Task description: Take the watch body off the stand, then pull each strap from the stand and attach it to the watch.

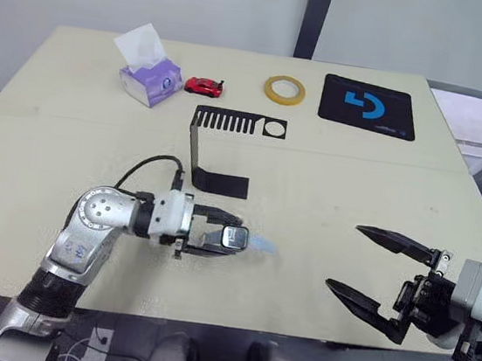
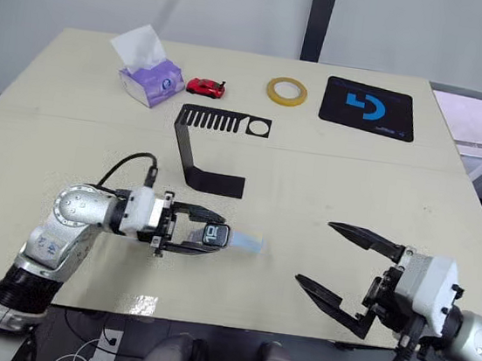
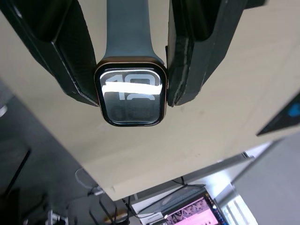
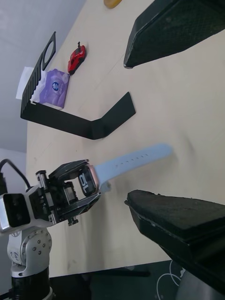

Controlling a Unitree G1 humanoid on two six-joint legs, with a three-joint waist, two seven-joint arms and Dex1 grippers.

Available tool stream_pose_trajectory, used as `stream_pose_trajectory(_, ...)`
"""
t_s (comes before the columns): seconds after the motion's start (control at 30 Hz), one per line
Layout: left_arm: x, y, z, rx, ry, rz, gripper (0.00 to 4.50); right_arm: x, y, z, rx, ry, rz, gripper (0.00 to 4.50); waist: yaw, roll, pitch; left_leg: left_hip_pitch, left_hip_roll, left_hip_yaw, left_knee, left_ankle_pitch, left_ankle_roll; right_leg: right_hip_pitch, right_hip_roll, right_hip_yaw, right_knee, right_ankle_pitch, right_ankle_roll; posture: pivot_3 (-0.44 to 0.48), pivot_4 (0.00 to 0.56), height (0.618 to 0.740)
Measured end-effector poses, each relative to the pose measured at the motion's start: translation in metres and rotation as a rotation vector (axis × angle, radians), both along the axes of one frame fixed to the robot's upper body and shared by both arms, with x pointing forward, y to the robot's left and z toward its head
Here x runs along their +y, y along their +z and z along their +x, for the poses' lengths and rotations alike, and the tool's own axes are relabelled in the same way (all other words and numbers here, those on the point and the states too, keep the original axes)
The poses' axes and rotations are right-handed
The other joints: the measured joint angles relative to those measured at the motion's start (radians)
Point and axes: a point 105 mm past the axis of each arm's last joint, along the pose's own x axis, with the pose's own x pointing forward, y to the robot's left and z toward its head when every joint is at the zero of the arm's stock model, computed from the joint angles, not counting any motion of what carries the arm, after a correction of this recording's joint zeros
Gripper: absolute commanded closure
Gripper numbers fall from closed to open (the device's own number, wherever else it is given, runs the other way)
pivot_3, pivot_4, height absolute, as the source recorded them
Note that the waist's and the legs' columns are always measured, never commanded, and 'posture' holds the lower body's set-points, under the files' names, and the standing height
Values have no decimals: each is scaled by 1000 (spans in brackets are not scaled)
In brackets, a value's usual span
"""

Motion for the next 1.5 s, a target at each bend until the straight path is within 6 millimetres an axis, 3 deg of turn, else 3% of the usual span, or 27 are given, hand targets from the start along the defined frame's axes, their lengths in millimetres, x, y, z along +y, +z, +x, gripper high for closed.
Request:
stream_pose_trajectory(0.13, -9, -22, 5, 105, 53, 64, 2753, 4, -2, -1, 42, 27, 11, 60, 0, 0, 0, 1, 0, 0, 0, 0, 0, 1, 0, 0, 0, 0, 0, 0, 150, 740)
stream_pose_trajectory(0.43, -61, -73, 13, 141, 35, 173, 2753, 9, -8, -6, 97, 67, -33, 60, 21, 0, 0, 1, 0, 0, 1, -1, 1, 1, -2, 0, -1, 0, 0, 0, 150, 740)
stream_pose_trajectory(0.53, -59, -85, 16, 116, 66, 220, 2753, 9, -9, -6, 105, 67, -38, 60, 19, 0, 0, 1, 2, 0, 0, -1, 0, 1, -2, 0, -1, 0, 0, 0, 150, 740)
stream_pose_trajectory(0.8, -41, -83, 18, 98, 130, 196, 2753, 5, -15, -6, 139, 69, -46, 60, 20, 0, 0, 1, 2, -1, 0, -3, 3, 1, -3, 0, 0, 0, 0, 0, 150, 740)
stream_pose_trajectory(0.93, -37, -78, 17, 155, 143, 130, 827, -3, -19, -2, 159, 61, -44, 0, 20, 0, 0, 1, 2, -1, 1, -2, 3, 1, -3, -1, -1, 0, 0, 0, 150, 740)
stream_pose_trajectory(1.0, -31, -67, 15, 152, 150, 68, 83, -8, -22, 0, 173, 63, -56, 0, 20, 0, 0, 1, 2, -1, 1, -2, 2, 1, -3, -1, -1, 0, -1, 0, 150, 740)
stream_pose_trajectory(1.07, -12, -54, 8, 138, 141, 31, 83, -18, -23, 2, 190, 63, -87, 0, 13, 0, 0, 2, 2, -1, 0, -2, 0, 1, -3, 0, -1, 0, -1, 0, 150, 740)
stream_pose_trajectory(1.33, 146, -17, -28, 140, 469, 116, 83, -82, -16, 3, 203, 6, -277, 0, -6, 1, 0, 5, 3, -1, -1, -5, 4, 4, -3, -2, -2, -1, -2, 0, 150, 740)
stream_pose_trajectory(1.43, 187, -8, -41, 102, 613, 156, 83, -96, -12, 9, 180, 12, -350, 0, -3, 2, 1, 9, 2, -1, -3, -10, -1, 8, -5, -2, -6, -2, -3, 0, 150, 740)
stream_pose_trajectory(1.5, 200, -8, -51, 99, 659, 175, 83, -103, -9, 16, 151, 7, -370, 0, -2, 3, 2, 12, 3, -1, -3, -13, -2, 9, -6, -2, -8, -2, -4, 0, 150, 740)
